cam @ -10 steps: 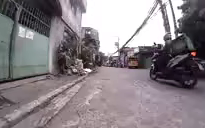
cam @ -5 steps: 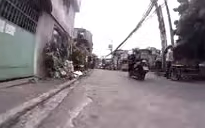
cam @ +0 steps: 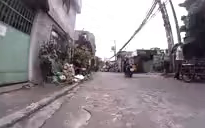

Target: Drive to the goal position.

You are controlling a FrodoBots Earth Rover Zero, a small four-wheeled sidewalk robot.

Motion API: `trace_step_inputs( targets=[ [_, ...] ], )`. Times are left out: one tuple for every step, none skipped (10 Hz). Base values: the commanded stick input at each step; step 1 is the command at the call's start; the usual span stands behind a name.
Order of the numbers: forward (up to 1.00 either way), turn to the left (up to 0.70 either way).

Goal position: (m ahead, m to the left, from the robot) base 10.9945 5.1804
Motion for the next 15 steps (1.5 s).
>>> trace_step_inputs(
  targets=[
    [1.0,0.0],
    [1.0,0.0],
    [1.0,0.0],
    [1.0,0.0],
    [1.0,0.0],
    [1.0,0.0],
    [1.0,0.0],
    [1.0,0.0],
    [1.0,0.0],
    [1.0,0.0],
    [1.0,0.0],
    [1.0,0.0],
    [1.0,0.0],
    [1.0,0.0],
    [1.0,0.0]
  ],
)
